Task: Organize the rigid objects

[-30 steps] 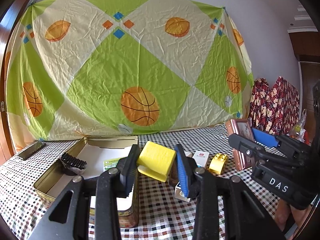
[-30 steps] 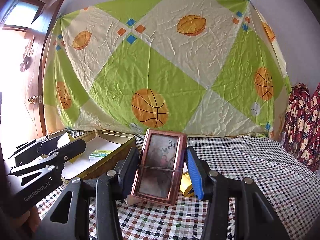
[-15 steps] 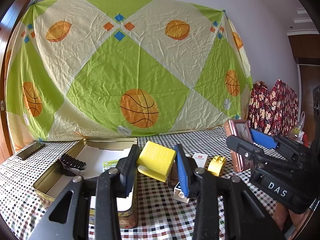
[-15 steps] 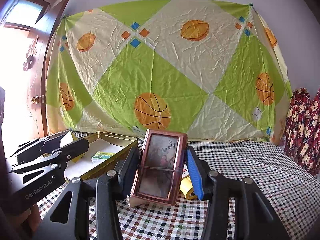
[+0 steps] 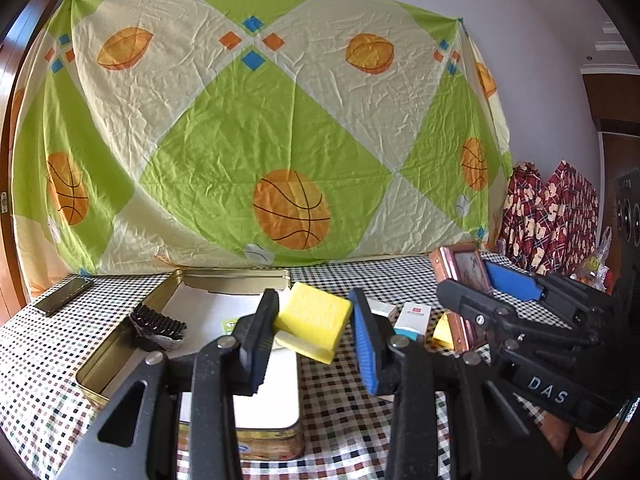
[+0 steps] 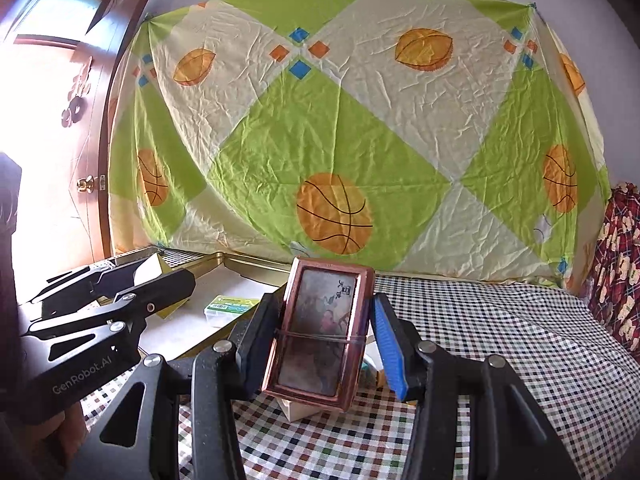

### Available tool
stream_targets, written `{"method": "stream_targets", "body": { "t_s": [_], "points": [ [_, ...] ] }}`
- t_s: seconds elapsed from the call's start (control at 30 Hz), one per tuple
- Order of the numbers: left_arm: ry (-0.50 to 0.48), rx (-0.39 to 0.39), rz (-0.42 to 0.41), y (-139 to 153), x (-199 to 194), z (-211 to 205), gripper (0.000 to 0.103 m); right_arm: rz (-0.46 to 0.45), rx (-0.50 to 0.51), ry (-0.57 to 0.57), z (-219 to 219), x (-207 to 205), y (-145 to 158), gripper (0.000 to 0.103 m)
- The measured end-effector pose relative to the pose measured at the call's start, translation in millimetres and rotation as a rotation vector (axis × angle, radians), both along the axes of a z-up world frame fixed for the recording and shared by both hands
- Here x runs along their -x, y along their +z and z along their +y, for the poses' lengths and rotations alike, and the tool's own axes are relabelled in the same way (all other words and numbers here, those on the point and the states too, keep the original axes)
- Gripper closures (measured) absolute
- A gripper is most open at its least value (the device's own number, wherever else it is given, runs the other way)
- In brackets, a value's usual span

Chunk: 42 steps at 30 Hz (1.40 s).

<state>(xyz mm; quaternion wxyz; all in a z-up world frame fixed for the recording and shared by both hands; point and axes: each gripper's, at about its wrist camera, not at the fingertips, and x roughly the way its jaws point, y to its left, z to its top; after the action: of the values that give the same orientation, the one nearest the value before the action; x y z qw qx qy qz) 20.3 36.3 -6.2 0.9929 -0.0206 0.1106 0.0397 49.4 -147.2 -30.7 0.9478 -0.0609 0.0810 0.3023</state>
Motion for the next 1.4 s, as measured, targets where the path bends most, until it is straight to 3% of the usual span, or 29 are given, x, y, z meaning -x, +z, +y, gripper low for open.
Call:
{"method": "stream_targets", "body": {
  "t_s": [0.33,0.67,0.97,1.2,1.3,1.37,1.4],
  "points": [
    [0.073,0.008,0.143,10,-32,65,0.068,0.095,0.046,0.149,78,-34,27,0.053],
    [0.097,0.053,0.353,-5,-79,109,0.068,0.244,0.146,0.184,150,-85,5,0.053],
    [0.123,0.064,0.430,-13,-94,132,0.068,0.304,0.217,0.196,183,-104,-17,0.053],
    [0.159,0.048,0.429,-17,-97,140,0.067,0.324,0.219,0.202,190,-107,-21,0.050],
    [0.181,0.055,0.411,-15,-93,142,0.052,0.325,0.193,0.193,181,-106,-17,0.041],
    [0.186,0.074,0.381,-13,-86,141,0.034,0.321,0.162,0.184,167,-102,-12,0.036],
    [0.179,0.088,0.366,-11,-82,140,0.030,0.320,0.145,0.183,159,-100,-9,0.034]
  ]
}}
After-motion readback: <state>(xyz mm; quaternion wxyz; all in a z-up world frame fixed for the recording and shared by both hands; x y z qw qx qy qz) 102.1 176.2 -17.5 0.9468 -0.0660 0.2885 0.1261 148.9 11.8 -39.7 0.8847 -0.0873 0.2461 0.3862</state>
